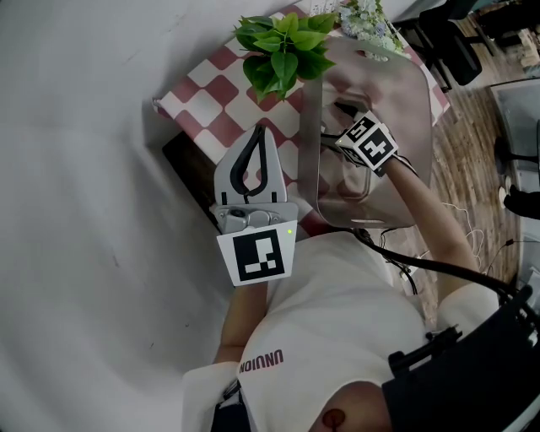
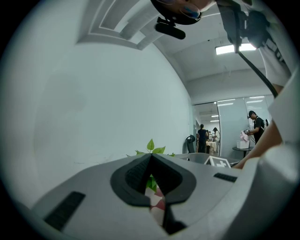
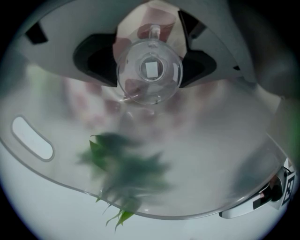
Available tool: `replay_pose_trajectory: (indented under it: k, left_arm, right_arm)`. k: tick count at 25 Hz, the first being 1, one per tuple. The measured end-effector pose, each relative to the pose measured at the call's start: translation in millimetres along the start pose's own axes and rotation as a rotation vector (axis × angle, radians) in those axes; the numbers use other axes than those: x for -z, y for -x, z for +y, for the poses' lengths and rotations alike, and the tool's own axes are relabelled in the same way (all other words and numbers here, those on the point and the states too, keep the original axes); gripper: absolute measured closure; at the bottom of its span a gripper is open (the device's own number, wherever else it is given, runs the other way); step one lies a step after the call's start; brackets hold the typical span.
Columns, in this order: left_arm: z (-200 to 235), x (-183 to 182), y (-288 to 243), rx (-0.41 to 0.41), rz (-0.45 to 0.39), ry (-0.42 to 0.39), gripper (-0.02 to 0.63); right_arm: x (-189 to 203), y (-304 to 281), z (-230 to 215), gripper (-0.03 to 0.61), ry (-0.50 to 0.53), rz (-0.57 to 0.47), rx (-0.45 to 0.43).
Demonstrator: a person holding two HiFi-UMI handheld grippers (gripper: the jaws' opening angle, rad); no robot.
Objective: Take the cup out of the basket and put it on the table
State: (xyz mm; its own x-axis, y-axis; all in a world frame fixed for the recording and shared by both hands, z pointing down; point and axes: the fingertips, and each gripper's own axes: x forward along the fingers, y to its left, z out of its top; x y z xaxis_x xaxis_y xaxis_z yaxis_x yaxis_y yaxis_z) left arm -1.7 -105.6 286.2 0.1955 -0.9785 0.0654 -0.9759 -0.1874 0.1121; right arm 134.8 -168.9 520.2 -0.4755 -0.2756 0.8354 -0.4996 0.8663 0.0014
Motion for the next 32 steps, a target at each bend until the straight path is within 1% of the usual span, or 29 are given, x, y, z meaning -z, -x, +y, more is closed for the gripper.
replay_pose_trajectory:
  k: [6, 14, 19, 32]
  left_arm:
    - [2.6, 0.2, 0.2, -0.007, 0.003, -0.003, 0.604]
    - [7.1, -0.5, 1.1, -0.019, 0.002, -0.005, 0.604]
    - [8.9, -1.0, 1.7, -0.025, 0.001, -0.004, 0.604]
    - [11.3, -1.6, 1.4, -0.032, -0.003, 0.0, 0.604]
  right_arm:
    - [2.4, 0.5, 2.3, 0.17, 0.034, 0.026, 0.011]
    - [4.4, 4.2, 4.7, 0.17, 0.043, 0.045, 0.007]
    - [5.2, 6.2, 6.1, 0.17, 0.034, 0.048, -0.009]
    - [-4.5, 23.8, 2.0, 0.17, 0.06, 0.035, 0.018]
